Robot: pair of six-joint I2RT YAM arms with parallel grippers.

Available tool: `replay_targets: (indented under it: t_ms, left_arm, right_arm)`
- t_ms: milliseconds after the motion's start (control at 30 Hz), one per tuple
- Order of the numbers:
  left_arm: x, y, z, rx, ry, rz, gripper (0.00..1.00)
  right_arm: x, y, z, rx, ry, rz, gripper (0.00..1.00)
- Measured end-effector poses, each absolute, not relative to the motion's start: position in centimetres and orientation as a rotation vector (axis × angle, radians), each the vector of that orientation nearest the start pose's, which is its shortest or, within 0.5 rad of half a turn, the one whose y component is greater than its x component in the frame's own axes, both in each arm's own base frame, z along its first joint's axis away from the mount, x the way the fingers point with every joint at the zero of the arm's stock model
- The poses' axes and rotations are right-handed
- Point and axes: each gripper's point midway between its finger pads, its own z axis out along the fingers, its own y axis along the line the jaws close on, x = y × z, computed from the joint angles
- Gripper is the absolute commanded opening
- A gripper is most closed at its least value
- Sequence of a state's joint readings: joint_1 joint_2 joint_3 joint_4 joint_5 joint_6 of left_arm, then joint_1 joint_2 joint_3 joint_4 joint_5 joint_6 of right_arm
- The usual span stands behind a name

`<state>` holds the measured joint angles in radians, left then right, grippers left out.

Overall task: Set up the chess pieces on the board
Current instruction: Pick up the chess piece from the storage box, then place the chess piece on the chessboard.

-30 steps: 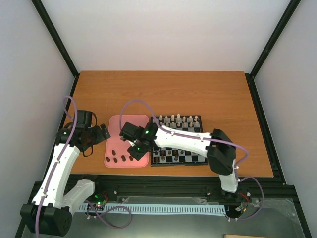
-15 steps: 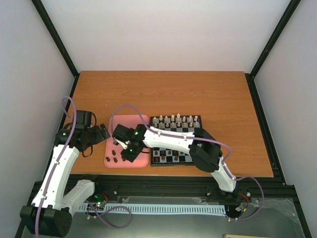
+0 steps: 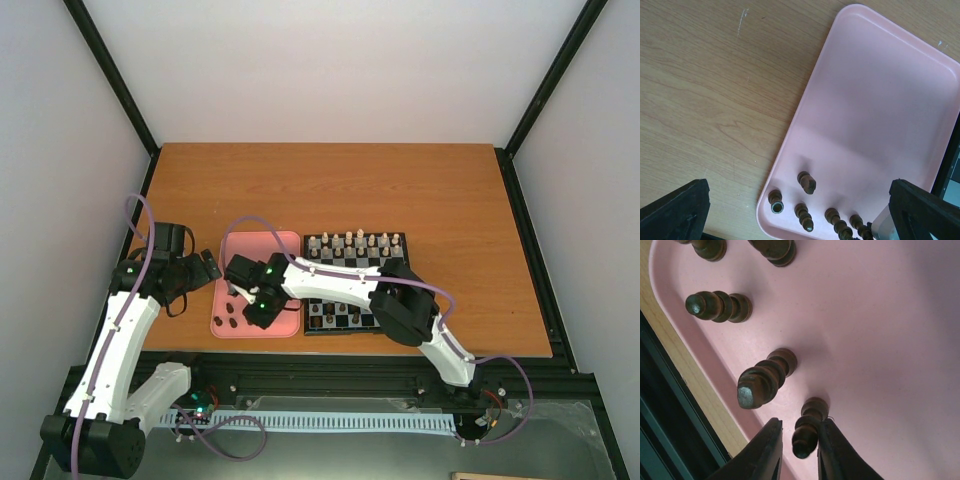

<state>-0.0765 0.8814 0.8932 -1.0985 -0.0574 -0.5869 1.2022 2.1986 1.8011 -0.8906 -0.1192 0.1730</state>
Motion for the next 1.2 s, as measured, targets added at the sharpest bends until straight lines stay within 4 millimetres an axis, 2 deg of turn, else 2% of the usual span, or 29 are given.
replay_targets:
  t_ms: [100, 300, 567, 667, 833, 933, 1000, 1100, 1200]
  left_arm:
    - [21.1, -0.6, 16.3, -0.690, 2.571, -0.141, 1.00]
    - [21.1, -0.6, 16.3, -0.691, 2.571, -0.141, 1.00]
    - [21.1, -0.6, 16.3, -0.690, 2.571, -0.141, 1.00]
    - [21.1, -0.6, 16.3, -0.690, 2.571, -0.141, 1.00]
    - [21.1, -0.6, 16.3, -0.689, 2.571, -0.143, 1.00]
    - [21.1, -0.7, 16.3, -0.689, 2.571, -0.145, 1.00]
    - [21.1, -0.7, 16.3, -0.689, 2.570, -0.146, 1.00]
    - [21.1, -0.7, 16.3, -0.687, 2.568, -0.151, 1.00]
    - [21.1, -0.8, 16.4, -0.686, 2.567, -0.158, 1.00]
  right_arm:
    - [16.0, 46.8, 5.2, -1.483, 2.575, 0.396, 0.17]
    - [16.2, 46.6, 4.9, -1.471, 2.586, 0.367, 0.04]
    - [17.2, 45.4, 5.4, -1.415, 2.578, 0.270, 0.03]
    - [17.5, 44.7, 7.2, -1.380, 2.558, 0.258, 0.03]
    - [17.9, 43.4, 13.2, -1.265, 2.493, 0.314, 0.03]
    - [17.8, 41.5, 16.1, -1.189, 2.478, 0.352, 0.03]
    - [17.8, 39.8, 16.5, -1.145, 2.498, 0.344, 0.03]
    - [17.5, 36.6, 15.1, -1.085, 2.573, 0.298, 0.03]
    - [17.1, 33.0, 12.6, -1.019, 2.673, 0.215, 0.03]
